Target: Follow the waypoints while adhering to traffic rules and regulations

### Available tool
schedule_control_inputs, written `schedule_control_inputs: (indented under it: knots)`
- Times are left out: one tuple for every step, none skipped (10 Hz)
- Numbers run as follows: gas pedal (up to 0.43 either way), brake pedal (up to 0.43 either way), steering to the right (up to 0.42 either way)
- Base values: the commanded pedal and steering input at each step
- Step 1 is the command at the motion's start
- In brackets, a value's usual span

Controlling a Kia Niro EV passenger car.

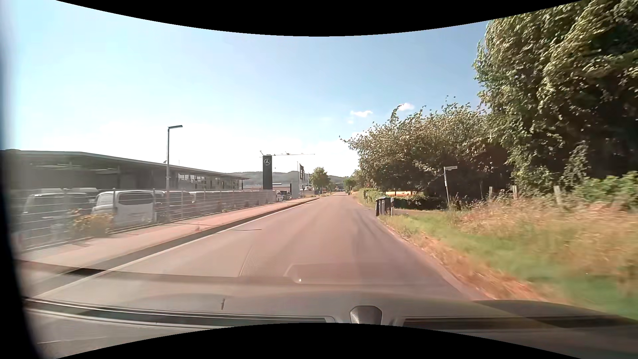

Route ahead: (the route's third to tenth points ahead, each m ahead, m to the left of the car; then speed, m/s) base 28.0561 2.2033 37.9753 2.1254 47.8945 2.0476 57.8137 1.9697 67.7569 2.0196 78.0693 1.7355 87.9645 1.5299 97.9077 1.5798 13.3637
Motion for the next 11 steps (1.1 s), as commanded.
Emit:
schedule_control_inputs:
  knots:
    - [0.150,0.006,-0.002]
    - [0.157,0.006,-0.002]
    - [0.157,0.006,-0.002]
    - [0.157,0.006,-0.002]
    - [0.157,0.006,-0.002]
    - [0.157,0.006,-0.002]
    - [0.157,0.006,-0.002]
    - [0.157,0.006,0.001]
    - [0.157,0.006,0.003]
    - [0.150,0.006,0.003]
    - [0.150,0.006,0.004]
